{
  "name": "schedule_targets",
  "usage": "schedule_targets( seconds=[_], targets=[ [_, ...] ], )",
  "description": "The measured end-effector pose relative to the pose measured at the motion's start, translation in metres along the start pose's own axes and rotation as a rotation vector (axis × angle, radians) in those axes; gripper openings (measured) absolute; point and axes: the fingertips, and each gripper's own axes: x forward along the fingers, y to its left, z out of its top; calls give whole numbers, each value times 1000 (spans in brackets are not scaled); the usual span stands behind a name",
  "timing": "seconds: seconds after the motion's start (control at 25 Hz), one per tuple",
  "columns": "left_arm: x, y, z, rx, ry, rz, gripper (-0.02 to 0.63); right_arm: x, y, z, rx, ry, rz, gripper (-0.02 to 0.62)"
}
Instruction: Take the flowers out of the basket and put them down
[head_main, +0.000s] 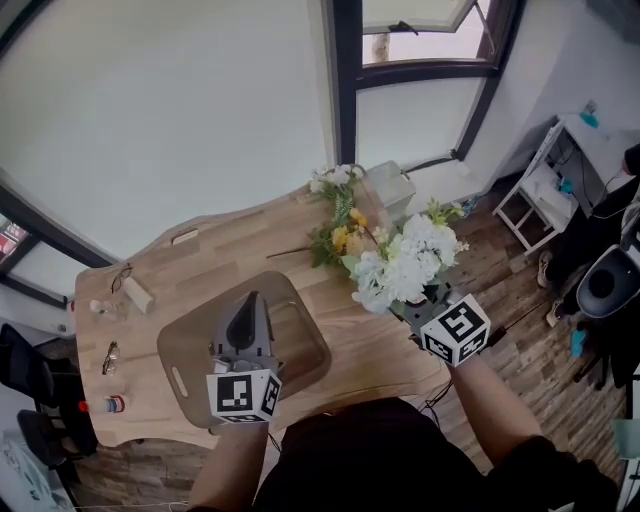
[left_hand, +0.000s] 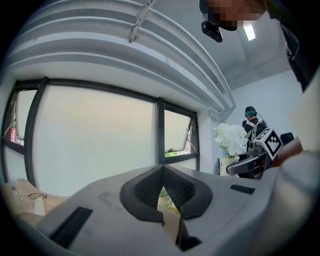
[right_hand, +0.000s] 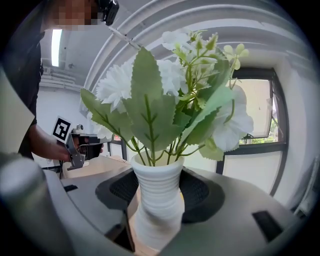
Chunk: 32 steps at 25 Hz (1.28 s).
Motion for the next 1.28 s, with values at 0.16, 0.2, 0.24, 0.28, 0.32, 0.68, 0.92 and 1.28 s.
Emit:
schedule_targets(
  seconds=[0.16,0.2,0.24,0.28,0.32,0.68,0.92,1.28],
  targets=[
    [3,4,-10,7,15,22,0,10,-2,-18,-13,17,18,270],
    [4,4,-13,6,18,26,0,12,-3,-23,-14,23,22,270],
    [5,4,-15,5,20,30,0,14,-3,-28,-15,29,26,270],
    [5,5,-17,4,21,33,0,17,-4,-33,-17,35,31,270],
    [6,4,-19,5,23,34,0,20,-5,-39,-20,41,35,270],
    [9,1,-39,14,68,44,0,42,-10,-85,6,53,56,270],
    [4,0,-52,16,116,60,0,61,-7,-101,18,31,67,270],
    [8,1,-60,24,149,72,0,88,-12,-124,-16,37,85,270]
  ],
)
